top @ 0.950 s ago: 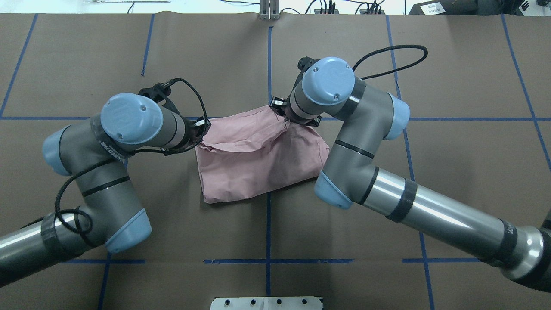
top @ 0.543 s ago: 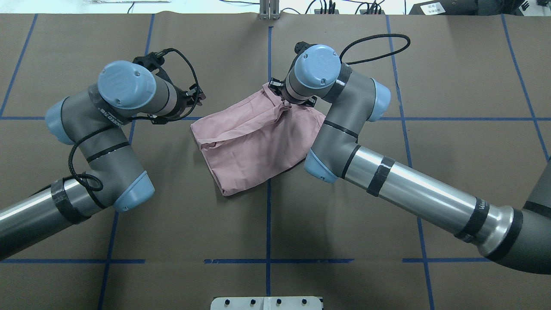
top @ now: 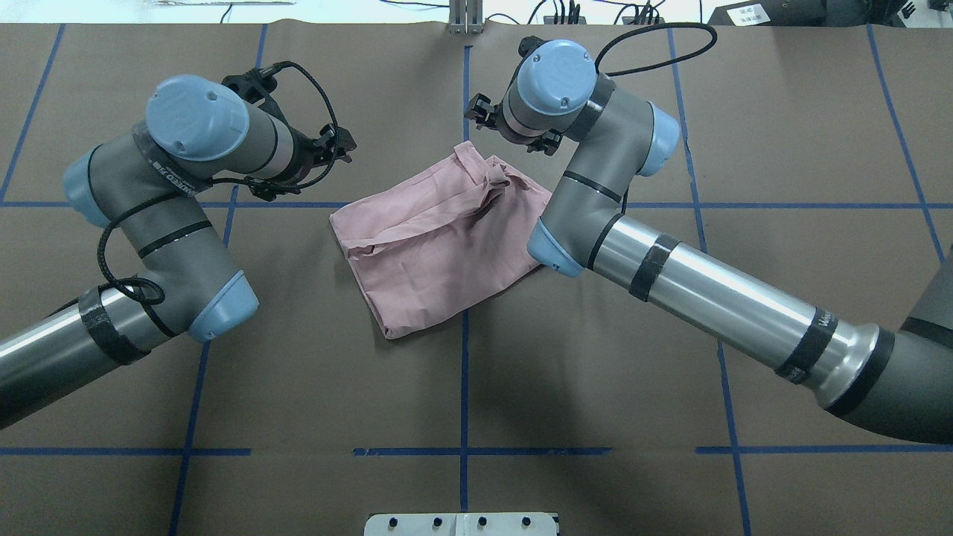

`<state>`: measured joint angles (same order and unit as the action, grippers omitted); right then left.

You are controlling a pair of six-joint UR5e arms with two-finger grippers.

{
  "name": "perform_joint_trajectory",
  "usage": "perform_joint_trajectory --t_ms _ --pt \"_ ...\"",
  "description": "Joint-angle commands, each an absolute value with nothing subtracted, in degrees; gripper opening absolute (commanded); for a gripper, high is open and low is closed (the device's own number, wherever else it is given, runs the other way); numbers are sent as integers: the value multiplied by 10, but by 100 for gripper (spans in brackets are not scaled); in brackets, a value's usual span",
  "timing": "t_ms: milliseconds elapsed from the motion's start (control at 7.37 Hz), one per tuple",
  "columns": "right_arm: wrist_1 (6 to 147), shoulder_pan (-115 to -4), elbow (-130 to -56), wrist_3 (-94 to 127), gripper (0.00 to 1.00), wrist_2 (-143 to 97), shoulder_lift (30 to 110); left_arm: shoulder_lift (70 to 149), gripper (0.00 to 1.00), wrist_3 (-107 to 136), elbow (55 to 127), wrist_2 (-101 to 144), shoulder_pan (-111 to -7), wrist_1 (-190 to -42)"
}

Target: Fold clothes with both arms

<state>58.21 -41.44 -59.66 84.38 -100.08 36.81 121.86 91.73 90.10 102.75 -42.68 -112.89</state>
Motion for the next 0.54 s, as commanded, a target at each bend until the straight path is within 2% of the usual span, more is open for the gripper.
perform_joint_trajectory --t_ms 0,136,407 --pt "658 -473 -610 734 100 -1073 365 1210 100 817 914 1094 -480 -1129" --pt "738 -509 -667 645 100 -1103 390 1178 100 748 938 1117 -517 -1127" --pt "875 -581 -844 435 100 -1149 536 1110 100 555 961 1173 -614 -1122"
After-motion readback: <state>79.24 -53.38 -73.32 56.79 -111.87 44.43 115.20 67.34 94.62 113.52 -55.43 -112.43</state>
